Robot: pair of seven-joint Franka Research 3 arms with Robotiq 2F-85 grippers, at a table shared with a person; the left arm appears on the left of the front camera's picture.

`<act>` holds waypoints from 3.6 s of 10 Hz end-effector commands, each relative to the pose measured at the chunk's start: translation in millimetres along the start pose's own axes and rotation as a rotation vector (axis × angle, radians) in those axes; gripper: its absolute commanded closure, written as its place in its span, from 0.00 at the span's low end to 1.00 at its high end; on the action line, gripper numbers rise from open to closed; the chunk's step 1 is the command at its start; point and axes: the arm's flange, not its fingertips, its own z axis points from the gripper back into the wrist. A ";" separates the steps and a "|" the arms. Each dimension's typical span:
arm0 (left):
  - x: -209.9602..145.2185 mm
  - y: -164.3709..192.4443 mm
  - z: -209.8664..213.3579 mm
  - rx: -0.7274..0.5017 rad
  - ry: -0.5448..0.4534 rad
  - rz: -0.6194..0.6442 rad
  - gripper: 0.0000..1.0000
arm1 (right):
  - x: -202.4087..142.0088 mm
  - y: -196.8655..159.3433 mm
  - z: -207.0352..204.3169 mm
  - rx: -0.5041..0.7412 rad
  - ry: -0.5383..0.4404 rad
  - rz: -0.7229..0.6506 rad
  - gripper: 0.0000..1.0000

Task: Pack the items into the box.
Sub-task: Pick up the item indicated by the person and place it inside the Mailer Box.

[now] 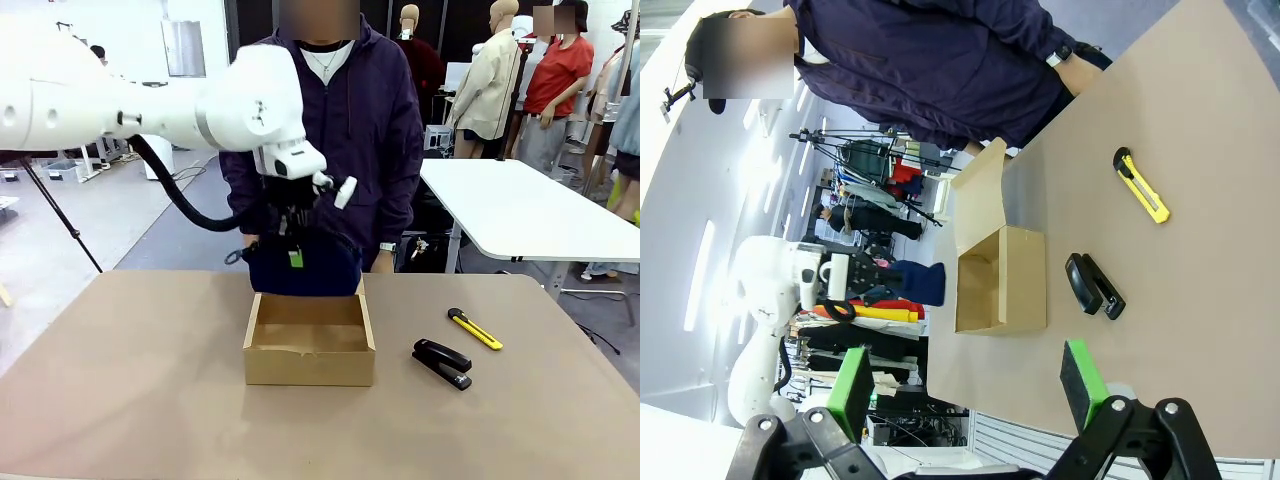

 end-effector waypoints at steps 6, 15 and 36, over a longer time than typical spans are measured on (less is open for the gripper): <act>14.2 11.4 -112.6 -0.071 0.089 -0.074 1.00 | 2.7 1.5 -1.5 0.028 -0.019 0.016 0.00; 19.8 20.4 -145.7 -0.185 0.092 -0.061 0.00 | 2.7 1.5 -1.5 0.028 -0.019 0.016 0.00; -344.2 -224.1 72.4 -0.260 -1.066 1.145 0.00 | 2.7 1.5 -1.5 0.028 -0.019 0.016 0.00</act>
